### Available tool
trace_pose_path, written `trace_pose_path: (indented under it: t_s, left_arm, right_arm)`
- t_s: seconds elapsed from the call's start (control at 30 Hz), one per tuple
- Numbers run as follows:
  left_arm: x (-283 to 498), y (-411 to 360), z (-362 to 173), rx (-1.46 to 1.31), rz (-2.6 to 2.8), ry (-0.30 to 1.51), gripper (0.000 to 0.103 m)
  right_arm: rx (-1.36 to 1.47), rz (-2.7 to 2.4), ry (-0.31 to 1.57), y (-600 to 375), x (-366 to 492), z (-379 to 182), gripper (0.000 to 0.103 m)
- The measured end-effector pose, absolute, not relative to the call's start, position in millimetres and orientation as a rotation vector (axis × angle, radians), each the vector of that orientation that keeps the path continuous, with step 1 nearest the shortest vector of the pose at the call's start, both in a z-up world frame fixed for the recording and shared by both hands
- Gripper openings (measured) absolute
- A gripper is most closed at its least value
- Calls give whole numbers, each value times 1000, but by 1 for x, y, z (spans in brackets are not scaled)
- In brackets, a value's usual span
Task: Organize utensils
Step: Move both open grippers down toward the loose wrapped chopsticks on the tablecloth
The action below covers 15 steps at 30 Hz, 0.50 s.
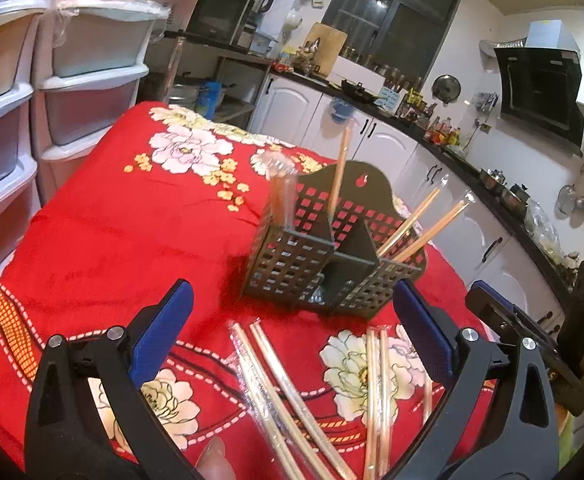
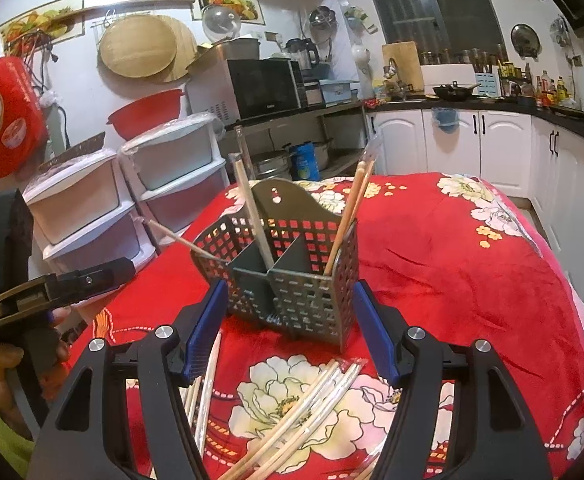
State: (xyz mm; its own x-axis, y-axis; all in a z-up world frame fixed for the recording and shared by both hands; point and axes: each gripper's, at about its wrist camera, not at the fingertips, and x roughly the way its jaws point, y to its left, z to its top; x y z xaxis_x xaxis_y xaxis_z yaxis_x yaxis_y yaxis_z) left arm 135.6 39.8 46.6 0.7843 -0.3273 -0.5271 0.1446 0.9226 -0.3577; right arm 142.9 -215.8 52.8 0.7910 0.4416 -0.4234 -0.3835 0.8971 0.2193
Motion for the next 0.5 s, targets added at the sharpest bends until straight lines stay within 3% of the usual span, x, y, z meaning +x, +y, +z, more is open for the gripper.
trace_pose_path:
  t_s: [0.5]
  left_arm:
    - [135, 53, 18, -322, -232, 673, 91]
  right_arm:
    - [60, 489, 590, -192, 141, 27, 62]
